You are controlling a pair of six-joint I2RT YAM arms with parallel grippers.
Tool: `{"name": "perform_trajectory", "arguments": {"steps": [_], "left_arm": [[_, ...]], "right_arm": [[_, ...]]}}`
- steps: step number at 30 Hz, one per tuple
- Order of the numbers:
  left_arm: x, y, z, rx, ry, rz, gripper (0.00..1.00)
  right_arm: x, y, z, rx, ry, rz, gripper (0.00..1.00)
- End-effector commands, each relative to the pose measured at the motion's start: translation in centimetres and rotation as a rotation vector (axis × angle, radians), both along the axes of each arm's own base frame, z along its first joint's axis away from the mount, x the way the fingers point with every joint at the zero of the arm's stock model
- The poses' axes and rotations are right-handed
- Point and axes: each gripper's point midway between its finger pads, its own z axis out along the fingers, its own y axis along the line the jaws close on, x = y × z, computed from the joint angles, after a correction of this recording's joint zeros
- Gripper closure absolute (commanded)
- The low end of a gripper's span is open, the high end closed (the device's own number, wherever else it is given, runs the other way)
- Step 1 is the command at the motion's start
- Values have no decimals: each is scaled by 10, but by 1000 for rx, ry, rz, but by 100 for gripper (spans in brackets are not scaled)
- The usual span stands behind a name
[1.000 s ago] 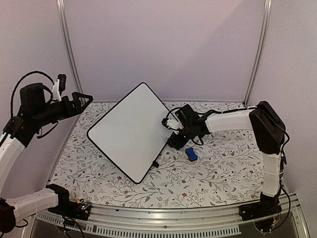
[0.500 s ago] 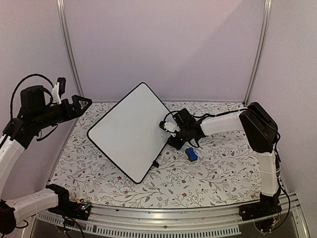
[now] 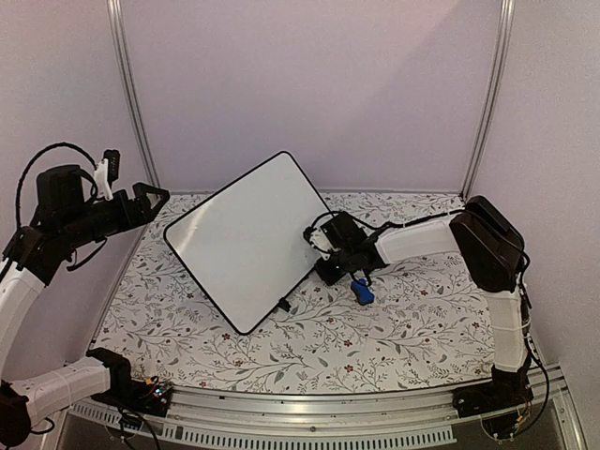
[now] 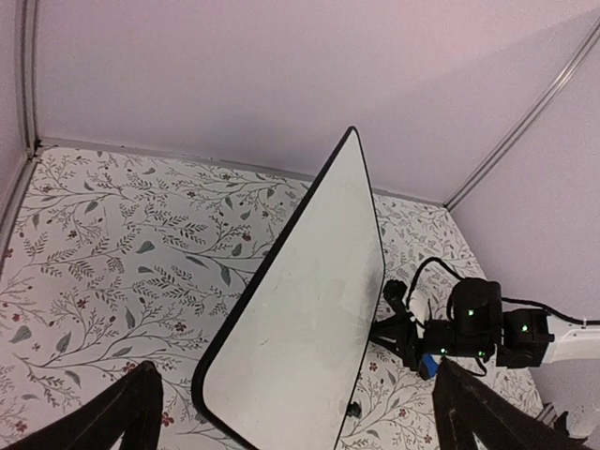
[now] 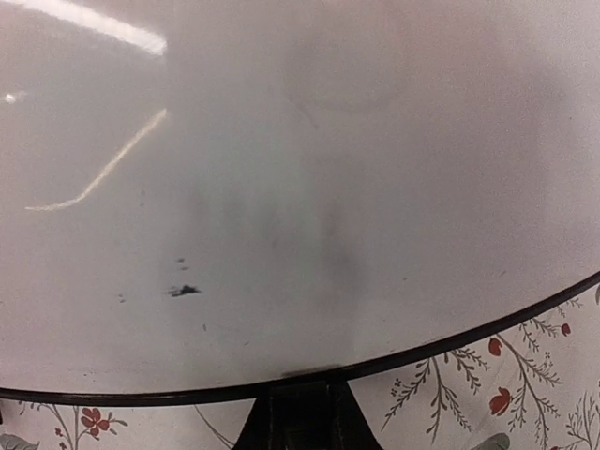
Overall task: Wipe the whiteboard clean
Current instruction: Move the whiteboard to the center of the board.
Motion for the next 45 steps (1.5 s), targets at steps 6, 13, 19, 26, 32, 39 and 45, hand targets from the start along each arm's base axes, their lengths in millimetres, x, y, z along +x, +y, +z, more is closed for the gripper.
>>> {"name": "perform_trajectory", "arguments": {"steps": [6,13,19,26,32,39,45], "left_arm": [[-3,8,2,18,-8,36,0],[-4,10,-1,20,-2,49,0],[-5,10,-3,15,-5,48,0],[-7,11,-7,23,-4,49,0],[-9,11,-14,33,-19,38,0],[-18,5,-26,36,-73,-15,0],[-27,5,-42,55,-119,-34,0]], "right_arm": [[54,-87,-9,-50,-37,-644,100],[63,-114,-1,-13,-70,-870,100],[65,-117,-1,12,-74,-934,91],[54,-117,9,58,-54,-902,23],[24,-122,51,143,-46,-838,1],[-28,-151,138,277,-120,-754,1],[-64,-214,189,283,-286,-819,1]]}}
